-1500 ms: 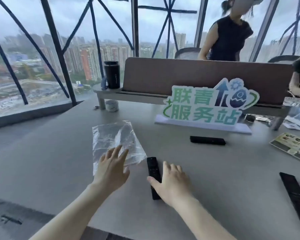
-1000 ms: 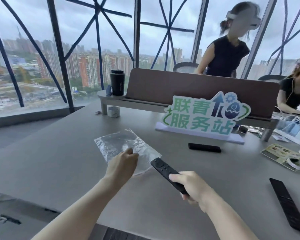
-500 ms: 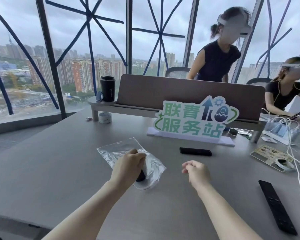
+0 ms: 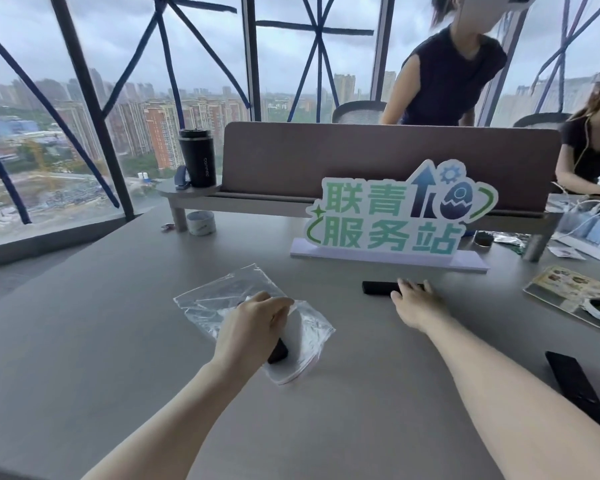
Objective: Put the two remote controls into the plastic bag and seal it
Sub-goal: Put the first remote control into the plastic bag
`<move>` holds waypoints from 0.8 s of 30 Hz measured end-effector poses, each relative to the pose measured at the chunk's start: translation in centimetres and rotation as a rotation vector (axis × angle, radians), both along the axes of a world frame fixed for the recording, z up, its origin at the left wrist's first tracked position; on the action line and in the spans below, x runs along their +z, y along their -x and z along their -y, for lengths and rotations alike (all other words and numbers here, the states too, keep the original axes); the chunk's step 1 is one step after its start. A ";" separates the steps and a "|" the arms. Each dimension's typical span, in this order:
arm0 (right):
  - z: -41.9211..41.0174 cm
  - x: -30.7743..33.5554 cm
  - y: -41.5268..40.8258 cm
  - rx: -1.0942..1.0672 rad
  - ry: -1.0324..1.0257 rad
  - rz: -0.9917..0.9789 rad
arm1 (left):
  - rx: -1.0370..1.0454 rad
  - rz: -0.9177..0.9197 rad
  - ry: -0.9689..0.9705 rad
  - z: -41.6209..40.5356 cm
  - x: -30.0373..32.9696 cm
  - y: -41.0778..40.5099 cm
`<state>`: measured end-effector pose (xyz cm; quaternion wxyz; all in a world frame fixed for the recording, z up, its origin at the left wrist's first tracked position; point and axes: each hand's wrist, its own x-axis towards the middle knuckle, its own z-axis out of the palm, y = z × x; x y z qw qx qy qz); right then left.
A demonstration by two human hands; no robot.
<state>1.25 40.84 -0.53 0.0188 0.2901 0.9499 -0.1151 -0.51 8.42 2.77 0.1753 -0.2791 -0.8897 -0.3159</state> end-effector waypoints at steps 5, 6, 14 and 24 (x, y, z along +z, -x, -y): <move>1.4 0.0 -2.2 -0.023 -0.226 -0.027 | 0.005 -0.007 0.003 -0.9 0.3 -0.3; 2.1 0.3 -3.0 -0.047 -0.206 -0.047 | 0.007 0.001 0.001 -0.9 0.3 -0.4; 9.0 5.8 -13.1 0.031 0.889 -0.280 | 0.065 0.085 -0.061 0.3 0.4 -1.4; 20.3 2.2 -7.9 -0.011 1.116 -0.482 | 0.059 0.064 -0.103 1.2 0.7 -3.2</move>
